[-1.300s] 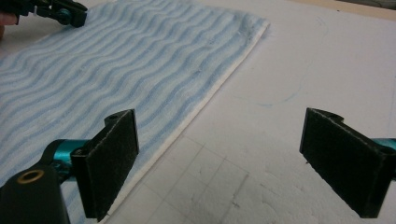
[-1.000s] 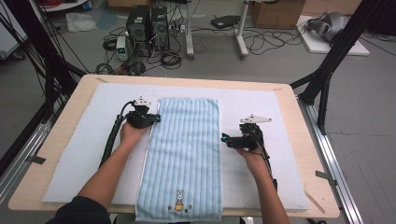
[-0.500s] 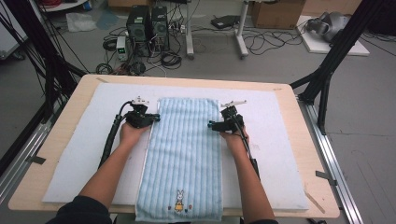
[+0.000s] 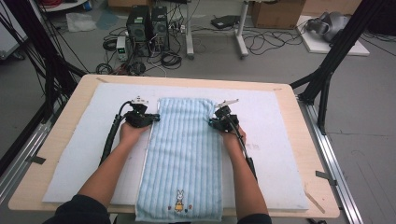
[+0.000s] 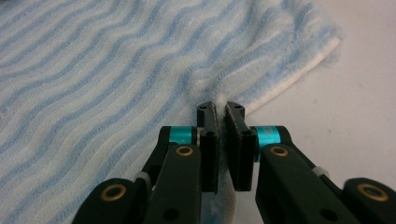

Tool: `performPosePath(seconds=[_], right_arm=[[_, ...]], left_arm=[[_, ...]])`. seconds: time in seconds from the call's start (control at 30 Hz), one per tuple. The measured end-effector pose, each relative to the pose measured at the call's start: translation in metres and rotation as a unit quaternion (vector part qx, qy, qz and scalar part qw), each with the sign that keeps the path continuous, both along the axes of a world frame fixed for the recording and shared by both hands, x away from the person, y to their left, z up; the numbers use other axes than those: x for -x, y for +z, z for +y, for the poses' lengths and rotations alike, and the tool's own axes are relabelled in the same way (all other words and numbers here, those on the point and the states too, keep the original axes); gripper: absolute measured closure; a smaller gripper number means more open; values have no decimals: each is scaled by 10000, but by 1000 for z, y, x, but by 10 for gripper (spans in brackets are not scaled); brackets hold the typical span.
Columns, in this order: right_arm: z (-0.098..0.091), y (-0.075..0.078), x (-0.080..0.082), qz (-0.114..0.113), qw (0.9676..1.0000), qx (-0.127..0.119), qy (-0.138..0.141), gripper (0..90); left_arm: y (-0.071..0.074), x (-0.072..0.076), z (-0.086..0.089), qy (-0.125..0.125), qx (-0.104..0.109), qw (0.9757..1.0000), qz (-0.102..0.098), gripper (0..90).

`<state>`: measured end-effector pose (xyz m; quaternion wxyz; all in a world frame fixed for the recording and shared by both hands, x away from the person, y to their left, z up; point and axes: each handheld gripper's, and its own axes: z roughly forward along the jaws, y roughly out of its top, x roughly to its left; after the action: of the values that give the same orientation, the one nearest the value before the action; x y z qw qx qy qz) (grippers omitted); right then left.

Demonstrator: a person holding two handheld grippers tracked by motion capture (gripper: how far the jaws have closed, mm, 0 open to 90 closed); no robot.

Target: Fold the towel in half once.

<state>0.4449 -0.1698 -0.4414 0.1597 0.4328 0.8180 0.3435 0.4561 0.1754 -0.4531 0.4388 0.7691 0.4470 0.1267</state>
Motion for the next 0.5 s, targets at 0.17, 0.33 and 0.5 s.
performPosePath(seconds=[0.17,0.33,0.5], right_arm=[[-3,1,-8,-167,9998,19,-146,857],[-8,10,-19,-397,9975,-441,-387,856],[-11,10,-16,-318,9966,-673,-351,856]], left_arm=[[2,-8,8,358,524,9980,48,871],[13,-15,9,355,789,9960,-209,871],[16,-11,15,172,968,9950,-172,870]])
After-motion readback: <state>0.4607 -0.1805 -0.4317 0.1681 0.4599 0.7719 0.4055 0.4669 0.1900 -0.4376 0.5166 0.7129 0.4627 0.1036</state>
